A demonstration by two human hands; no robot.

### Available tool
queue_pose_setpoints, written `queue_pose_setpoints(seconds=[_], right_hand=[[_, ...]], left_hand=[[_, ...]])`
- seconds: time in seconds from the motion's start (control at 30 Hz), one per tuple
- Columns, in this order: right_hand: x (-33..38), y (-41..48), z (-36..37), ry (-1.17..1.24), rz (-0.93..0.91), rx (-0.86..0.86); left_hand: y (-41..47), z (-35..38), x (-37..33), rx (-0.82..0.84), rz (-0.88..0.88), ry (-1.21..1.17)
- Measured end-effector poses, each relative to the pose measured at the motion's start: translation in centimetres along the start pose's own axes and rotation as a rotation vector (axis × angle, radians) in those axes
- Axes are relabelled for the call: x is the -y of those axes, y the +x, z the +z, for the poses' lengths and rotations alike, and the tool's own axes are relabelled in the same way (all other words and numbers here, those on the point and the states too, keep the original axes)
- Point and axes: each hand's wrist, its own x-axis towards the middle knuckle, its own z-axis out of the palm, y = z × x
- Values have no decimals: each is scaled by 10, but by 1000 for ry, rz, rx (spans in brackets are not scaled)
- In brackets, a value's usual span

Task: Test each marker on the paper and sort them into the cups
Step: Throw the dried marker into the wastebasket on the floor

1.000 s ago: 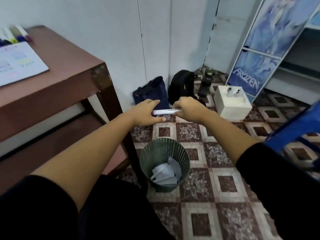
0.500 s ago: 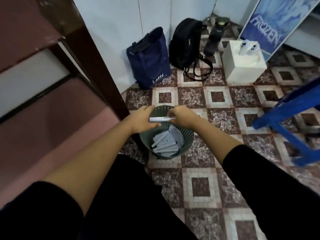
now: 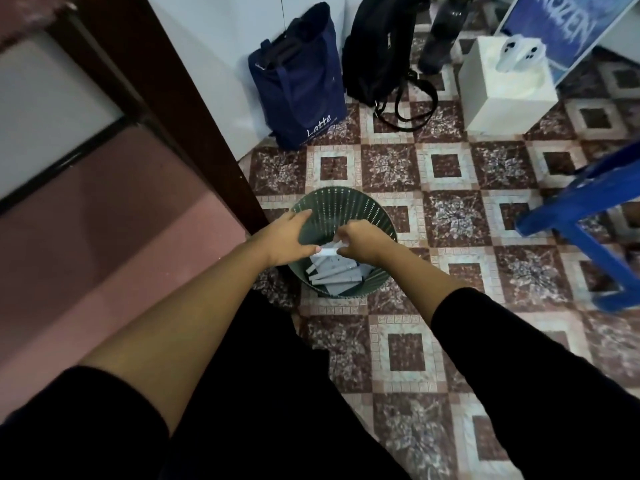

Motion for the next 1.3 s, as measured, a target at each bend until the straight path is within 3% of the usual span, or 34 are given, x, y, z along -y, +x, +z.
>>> queue_pose_setpoints(seconds=[0.33, 0.67, 1.3], right_hand=[[0, -12, -27, -13, -27, -96], [21, -44, -79, -76, -72, -260], [91, -130, -281, -247, -132, -618]], left_hand=[[-7, -8, -6, -19, 20, -21], [-24, -42, -34, -145, 78, 51], [-103, -230, -118, -578, 222, 182]])
